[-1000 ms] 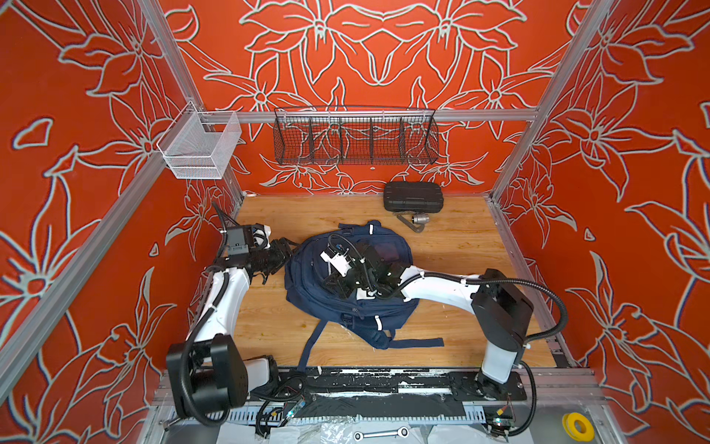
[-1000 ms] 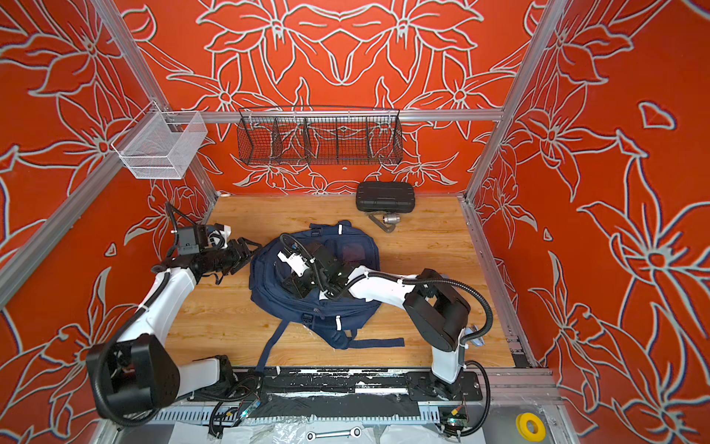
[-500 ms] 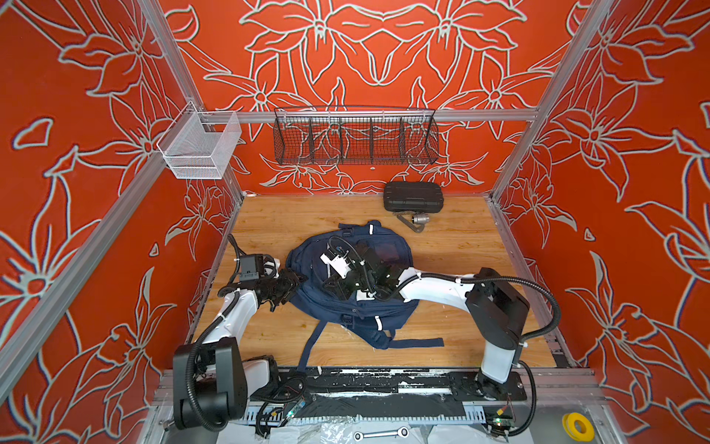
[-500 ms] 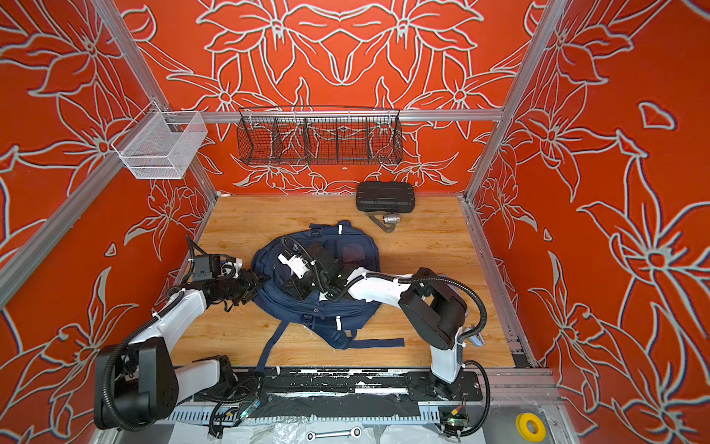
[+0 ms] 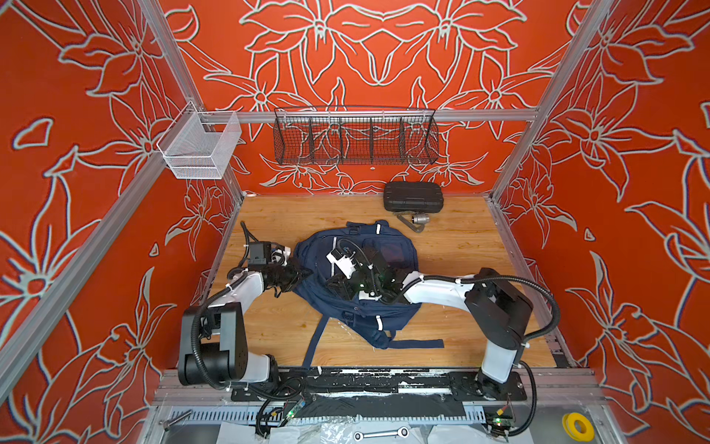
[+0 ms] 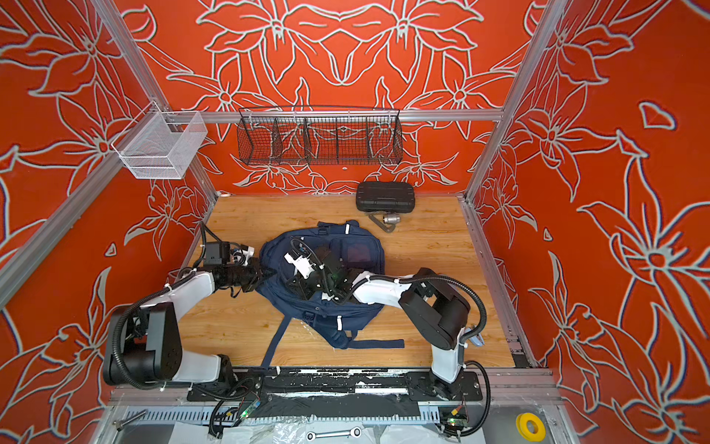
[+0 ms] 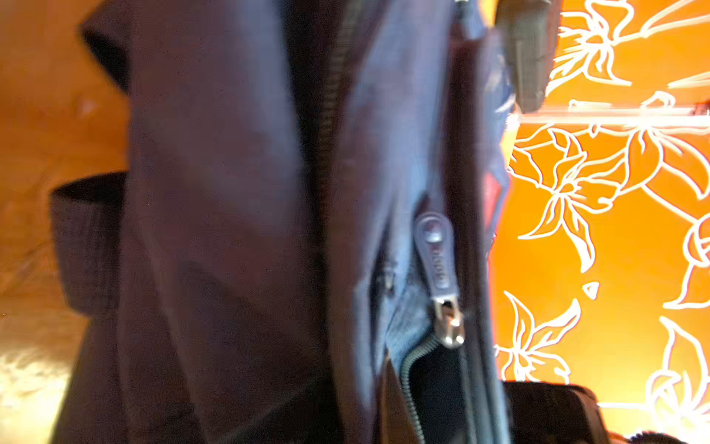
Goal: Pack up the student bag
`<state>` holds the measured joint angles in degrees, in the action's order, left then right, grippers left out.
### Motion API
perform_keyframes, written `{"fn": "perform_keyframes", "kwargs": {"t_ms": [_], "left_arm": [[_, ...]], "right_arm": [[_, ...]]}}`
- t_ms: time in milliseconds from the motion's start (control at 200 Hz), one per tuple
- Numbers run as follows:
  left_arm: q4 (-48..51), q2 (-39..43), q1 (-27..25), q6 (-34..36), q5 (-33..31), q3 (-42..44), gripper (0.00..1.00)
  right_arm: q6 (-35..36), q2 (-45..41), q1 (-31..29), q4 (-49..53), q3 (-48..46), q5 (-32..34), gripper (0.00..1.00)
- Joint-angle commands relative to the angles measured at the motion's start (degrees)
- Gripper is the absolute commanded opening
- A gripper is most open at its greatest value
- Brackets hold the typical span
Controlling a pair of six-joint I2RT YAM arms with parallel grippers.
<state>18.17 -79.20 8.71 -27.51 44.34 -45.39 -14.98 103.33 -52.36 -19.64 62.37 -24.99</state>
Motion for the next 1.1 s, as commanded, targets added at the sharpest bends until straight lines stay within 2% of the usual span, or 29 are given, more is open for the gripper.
{"fn": "perform_keyframes", "kwargs": {"t_ms": [0,90,265,445,570,811,896,981,1096], "left_arm": [[6.1,8.4,-0.2,9.1,-1.0,-10.0,0.0],[10.9,11.3,-0.9,12.6,-1.1,-16.2,0.0],[17.0,12.5,-5.2,18.5,-3.5,-28.4,0.0],[26.0,8.8,-8.7,24.4,-5.0,-39.5,0.0],[29.0,7.1,-9.8,26.8,-4.4,-43.2,0.0],[36.7,3.8,-12.5,30.0,-6.5,-51.3,0.0],[38.7,2.7,-14.5,30.7,-7.8,-53.5,0.0],[39.4,2.0,-16.3,30.8,-8.8,-54.3,0.0],[41.4,1.1,-18.1,31.9,-10.4,-56.3,0.0]], "right_arm": [[3.6,-5.8,1.3,0.9,-1.9,3.5,0.18],[6.8,-9.2,3.7,4.3,0.4,4.4,0.34],[14.0,-11.0,7.7,17.4,13.8,0.3,0.46],[16.1,-9.2,10.3,27.4,26.8,-3.7,0.51],[18.2,-7.4,11.8,32.4,33.2,-5.3,0.54],[25.3,0.1,12.5,42.2,46.8,-10.9,0.54],[24.5,2.1,12.5,43.3,50.6,-13.3,0.54],[21.2,3.0,12.4,39.7,50.8,-16.1,0.54],[19.6,4.2,12.4,39.7,51.8,-14.8,0.54]]}}
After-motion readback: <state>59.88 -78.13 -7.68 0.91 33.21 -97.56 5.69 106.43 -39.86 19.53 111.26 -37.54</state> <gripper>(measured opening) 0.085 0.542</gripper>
